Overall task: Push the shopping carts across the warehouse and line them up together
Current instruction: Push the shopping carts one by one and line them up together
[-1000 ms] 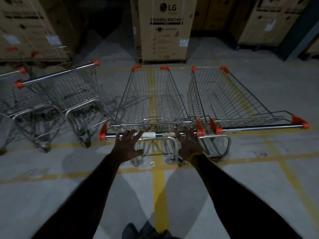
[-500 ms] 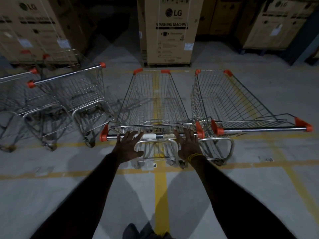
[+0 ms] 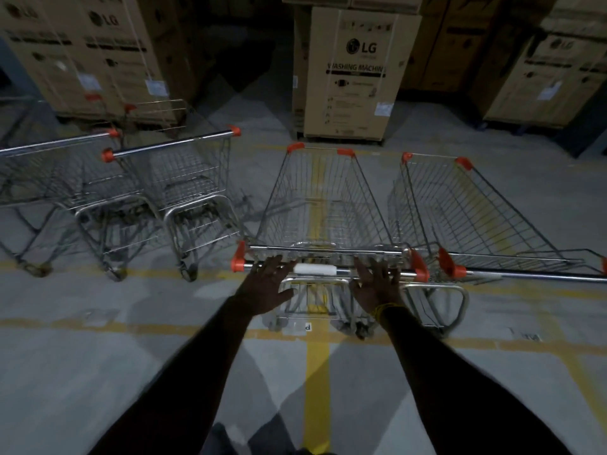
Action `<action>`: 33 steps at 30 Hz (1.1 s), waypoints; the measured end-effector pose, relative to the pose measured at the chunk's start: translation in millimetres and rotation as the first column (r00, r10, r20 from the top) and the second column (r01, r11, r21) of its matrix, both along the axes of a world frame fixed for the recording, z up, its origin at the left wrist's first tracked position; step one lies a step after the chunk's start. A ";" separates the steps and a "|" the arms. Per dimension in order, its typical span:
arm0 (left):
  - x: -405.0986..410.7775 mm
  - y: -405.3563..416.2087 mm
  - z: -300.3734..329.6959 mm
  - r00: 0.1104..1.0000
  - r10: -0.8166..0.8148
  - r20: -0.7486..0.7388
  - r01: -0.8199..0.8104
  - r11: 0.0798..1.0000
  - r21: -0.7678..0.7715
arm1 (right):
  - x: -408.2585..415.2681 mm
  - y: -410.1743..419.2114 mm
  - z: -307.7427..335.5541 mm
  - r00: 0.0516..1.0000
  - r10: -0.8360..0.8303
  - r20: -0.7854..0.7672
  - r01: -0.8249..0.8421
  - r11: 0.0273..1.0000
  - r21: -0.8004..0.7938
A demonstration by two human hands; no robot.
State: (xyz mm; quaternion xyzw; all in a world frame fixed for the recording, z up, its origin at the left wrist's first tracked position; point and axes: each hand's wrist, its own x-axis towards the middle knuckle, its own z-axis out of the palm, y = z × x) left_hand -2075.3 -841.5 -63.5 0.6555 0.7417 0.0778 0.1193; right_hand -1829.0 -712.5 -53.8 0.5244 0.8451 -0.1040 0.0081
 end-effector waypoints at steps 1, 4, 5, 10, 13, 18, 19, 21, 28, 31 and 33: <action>-10.1 -3.4 -0.1 1.000 -0.007 0.001 0.007 1.000 -0.008 | -18.8 -6.6 1.7 1.000 0.020 -0.006 -0.020 1.000 -0.003; -46.9 -13.7 -3.3 0.999 -0.022 -0.023 0.022 1.000 -0.020 | -88.5 -32.3 5.8 0.988 0.135 -0.079 -0.130 0.990 0.062; -60.3 -18.0 -4.2 1.000 -0.013 -0.008 0.013 1.000 -0.010 | -112.3 -40.2 8.0 0.977 0.176 -0.118 -0.168 0.983 0.072; -142.1 -44.4 3.6 0.999 0.042 0.033 -0.042 0.999 -0.001 | -219.6 -61.2 13.1 0.962 0.254 -0.095 -0.258 0.965 -0.034; -194.4 -57.3 5.9 0.994 0.106 0.009 -0.106 0.994 -0.010 | -271.7 -67.1 15.9 0.956 0.280 -0.088 -0.285 0.957 -0.046; -253.4 -70.5 9.2 0.986 0.168 -0.003 -0.168 0.986 -0.008 | -331.5 -78.8 14.4 0.945 0.319 -0.075 -0.323 0.945 -0.056; -263.9 -72.5 9.5 0.984 0.179 -0.003 -0.179 0.984 -0.006 | -342.2 -79.8 14.6 0.942 0.330 -0.064 -0.334 0.941 -0.056; -284.9 -73.6 8.8 0.981 0.195 -0.007 -0.195 0.981 -0.017 | -365.5 -77.8 13.7 0.935 0.353 -0.036 -0.354 0.933 -0.060; -345.5 -52.1 4.2 0.971 0.238 0.023 -0.237 0.971 -0.039 | -433.2 -48.8 7.4 0.925 0.380 0.000 -0.379 0.923 -0.059; -374.1 -32.6 3.8 0.964 0.263 0.033 -0.261 0.964 -0.058 | -464.0 -28.0 2.2 0.919 0.395 -0.004 -0.395 0.917 -0.060; -394.4 -17.2 3.4 0.962 0.272 0.020 -0.271 0.961 -0.060 | -486.0 -8.7 0.6 0.913 0.407 -0.005 -0.407 0.911 -0.073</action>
